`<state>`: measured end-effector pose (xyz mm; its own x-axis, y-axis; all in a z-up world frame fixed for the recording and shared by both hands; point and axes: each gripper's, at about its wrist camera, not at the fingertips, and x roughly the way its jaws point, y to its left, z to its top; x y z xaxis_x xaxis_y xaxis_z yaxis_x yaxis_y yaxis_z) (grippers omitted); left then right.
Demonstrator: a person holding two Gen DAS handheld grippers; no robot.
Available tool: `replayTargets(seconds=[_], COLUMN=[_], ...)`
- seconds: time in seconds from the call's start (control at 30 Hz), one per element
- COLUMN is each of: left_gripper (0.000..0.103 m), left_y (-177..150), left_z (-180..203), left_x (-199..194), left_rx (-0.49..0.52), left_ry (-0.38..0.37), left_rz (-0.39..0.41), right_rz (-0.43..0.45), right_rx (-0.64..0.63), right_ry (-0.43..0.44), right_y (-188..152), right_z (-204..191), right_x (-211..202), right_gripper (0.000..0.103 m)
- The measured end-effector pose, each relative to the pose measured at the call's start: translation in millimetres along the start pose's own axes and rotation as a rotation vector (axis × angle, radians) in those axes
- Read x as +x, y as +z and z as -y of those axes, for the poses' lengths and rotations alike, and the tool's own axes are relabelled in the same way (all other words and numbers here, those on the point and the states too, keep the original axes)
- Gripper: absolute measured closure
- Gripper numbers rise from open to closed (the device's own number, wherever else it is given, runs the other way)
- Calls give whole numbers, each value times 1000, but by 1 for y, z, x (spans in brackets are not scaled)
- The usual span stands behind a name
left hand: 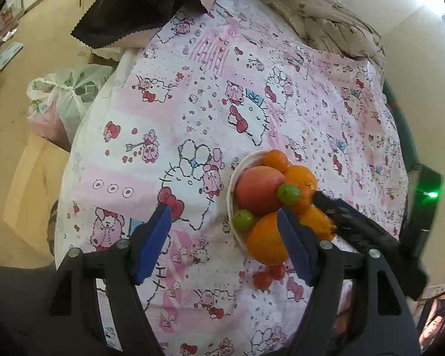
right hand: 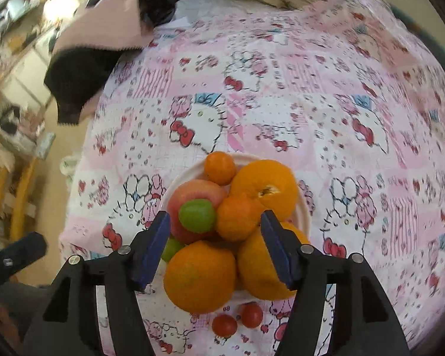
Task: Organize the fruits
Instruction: 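Grasp a red cherry tomato with the left tool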
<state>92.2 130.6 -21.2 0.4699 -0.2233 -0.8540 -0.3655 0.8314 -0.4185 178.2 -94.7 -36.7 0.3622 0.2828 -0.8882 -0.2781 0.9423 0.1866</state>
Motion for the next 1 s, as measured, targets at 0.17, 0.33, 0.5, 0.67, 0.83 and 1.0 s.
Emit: replayTargets(seconds=[0.17, 0.33, 0.5, 0.67, 0.83, 1.0], left_gripper=[33, 33, 33, 33, 33, 33], left_y=[-4, -12, -27, -51, -88, -114], left_z=[3, 11, 23, 42, 70, 86], left_x=[4, 9, 13, 22, 46, 71], left_rx=[31, 87, 161, 254, 352, 336], left_ry=[42, 71, 96, 56, 80, 151], left_rz=[17, 33, 45, -5, -79, -118], right_rz=[25, 44, 46, 80, 71, 80], right_rx=[48, 97, 173, 251, 319, 371], right_ry=[25, 52, 101, 128, 154, 149], right_y=[-12, -35, -65, -98, -118, -126], right_z=[26, 48, 68, 82, 100, 117], right_x=[-28, -50, -63, -71, -68, -72], right_gripper=[37, 37, 37, 37, 37, 37])
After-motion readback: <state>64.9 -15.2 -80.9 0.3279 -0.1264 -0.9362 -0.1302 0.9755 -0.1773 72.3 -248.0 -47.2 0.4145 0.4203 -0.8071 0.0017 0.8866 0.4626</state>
